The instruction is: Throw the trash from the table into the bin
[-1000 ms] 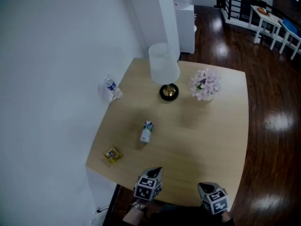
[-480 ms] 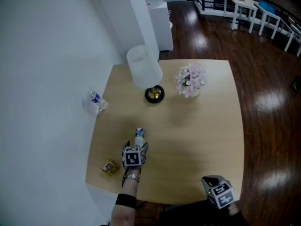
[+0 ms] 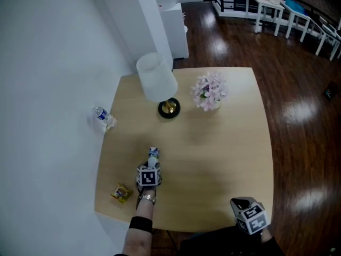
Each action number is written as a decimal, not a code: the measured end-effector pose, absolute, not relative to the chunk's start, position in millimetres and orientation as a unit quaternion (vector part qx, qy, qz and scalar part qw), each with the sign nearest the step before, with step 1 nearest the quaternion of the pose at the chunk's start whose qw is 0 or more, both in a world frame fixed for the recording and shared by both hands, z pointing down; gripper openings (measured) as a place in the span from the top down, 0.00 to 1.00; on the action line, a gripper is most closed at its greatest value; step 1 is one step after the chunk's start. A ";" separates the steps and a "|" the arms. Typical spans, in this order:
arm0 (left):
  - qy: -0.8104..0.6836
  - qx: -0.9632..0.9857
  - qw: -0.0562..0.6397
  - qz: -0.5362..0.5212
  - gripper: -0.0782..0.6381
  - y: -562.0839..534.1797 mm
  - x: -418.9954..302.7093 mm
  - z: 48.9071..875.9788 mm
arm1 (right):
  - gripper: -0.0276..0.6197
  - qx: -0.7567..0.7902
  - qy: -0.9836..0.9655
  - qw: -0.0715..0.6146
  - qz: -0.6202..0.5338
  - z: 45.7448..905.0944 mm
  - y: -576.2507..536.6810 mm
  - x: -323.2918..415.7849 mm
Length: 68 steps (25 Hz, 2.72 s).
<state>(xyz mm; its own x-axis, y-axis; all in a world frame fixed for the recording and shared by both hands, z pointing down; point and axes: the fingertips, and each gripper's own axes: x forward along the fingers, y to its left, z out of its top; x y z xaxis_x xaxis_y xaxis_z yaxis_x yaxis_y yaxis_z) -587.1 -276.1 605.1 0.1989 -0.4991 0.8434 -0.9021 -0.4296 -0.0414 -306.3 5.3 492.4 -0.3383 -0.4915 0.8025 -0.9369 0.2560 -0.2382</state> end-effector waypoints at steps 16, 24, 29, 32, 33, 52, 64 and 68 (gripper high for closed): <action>-0.448 0.796 0.237 0.330 0.62 -175.4 -553.4 516.1 | 0.95 0.480 -0.749 0.295 0.349 485.8 9.6 -314.4; -0.389 0.826 0.265 0.310 0.62 -76.2 -486.9 499.9 | 0.95 0.480 -0.748 0.297 0.349 487.4 22.9 -308.1; -0.382 0.826 0.261 0.322 0.62 -56.5 -470.2 500.7 | 0.95 0.472 -0.756 0.282 0.354 488.5 34.2 -298.2; -0.384 0.823 0.250 0.335 0.62 -47.7 -457.6 496.1 | 0.95 0.467 -0.766 0.269 0.352 484.9 40.8 -283.2; -0.386 0.822 0.249 0.337 0.62 -43.9 -450.8 495.5 | 0.95 0.465 -0.769 0.263 0.350 484.0 43.0 -275.4; -0.329 0.830 0.272 0.360 0.62 113.4 -145.7 469.0 | 0.95 0.491 -0.757 0.196 0.386 487.2 140.8 -12.1; -0.314 0.856 0.245 0.329 0.62 123.7 -115.1 465.5 | 0.95 0.510 -0.753 0.216 0.355 475.8 157.3 0.3; -0.296 0.861 0.252 0.328 0.62 133.1 -103.9 476.9 | 0.95 0.521 -0.738 0.212 0.372 481.5 170.9 15.0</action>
<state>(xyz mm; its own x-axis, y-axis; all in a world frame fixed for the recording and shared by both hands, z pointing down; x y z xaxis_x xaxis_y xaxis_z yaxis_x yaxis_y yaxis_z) -103.9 133.1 476.9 0.6097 -0.3442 0.7140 -0.6749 -0.6978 0.2400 15.0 170.9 481.5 -0.3663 -0.6118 0.7011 -0.9275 0.1799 -0.3277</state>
